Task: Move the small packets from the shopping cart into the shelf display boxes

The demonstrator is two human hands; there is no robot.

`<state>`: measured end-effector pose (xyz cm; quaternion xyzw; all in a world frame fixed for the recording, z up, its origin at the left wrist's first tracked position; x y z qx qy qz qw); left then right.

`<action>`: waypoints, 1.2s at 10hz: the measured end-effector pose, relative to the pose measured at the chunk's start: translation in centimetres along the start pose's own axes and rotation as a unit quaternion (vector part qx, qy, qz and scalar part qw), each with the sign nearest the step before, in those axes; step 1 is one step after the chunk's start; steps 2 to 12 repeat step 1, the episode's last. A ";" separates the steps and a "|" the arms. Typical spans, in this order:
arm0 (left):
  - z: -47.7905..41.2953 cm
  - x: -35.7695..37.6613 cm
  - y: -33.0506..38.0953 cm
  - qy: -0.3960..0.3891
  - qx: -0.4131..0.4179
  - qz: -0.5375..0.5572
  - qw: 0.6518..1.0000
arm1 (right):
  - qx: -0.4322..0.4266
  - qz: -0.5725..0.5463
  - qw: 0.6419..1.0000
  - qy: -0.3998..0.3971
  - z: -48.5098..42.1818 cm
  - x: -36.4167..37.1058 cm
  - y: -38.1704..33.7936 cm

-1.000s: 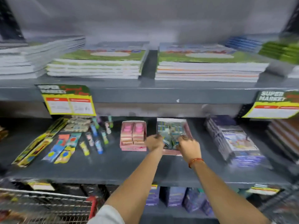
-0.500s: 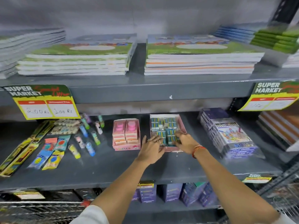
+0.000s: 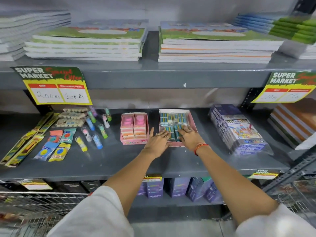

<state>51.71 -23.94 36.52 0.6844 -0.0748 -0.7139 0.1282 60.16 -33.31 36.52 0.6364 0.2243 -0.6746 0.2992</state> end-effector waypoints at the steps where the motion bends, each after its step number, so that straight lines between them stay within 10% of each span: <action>1: 0.9 -1.0 -0.5 0.032 -0.004 -0.007 0.999 | -0.013 0.026 0.998 0.063 1.4 -1.0 -0.9; 12: 0.9 -1.0 -0.5 0.032 -0.004 -0.007 0.999 | -0.013 0.026 0.998 0.063 1.4 -1.0 -0.9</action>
Point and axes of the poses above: each hand's wrist, its own z-axis away from the middle knuckle, its own x-axis out of the palm, y = z × x, the point moved 7 cm from there along -z, towards the middle knuckle, and after that the axes turned 13 degrees about z, right-handed, at the moved point
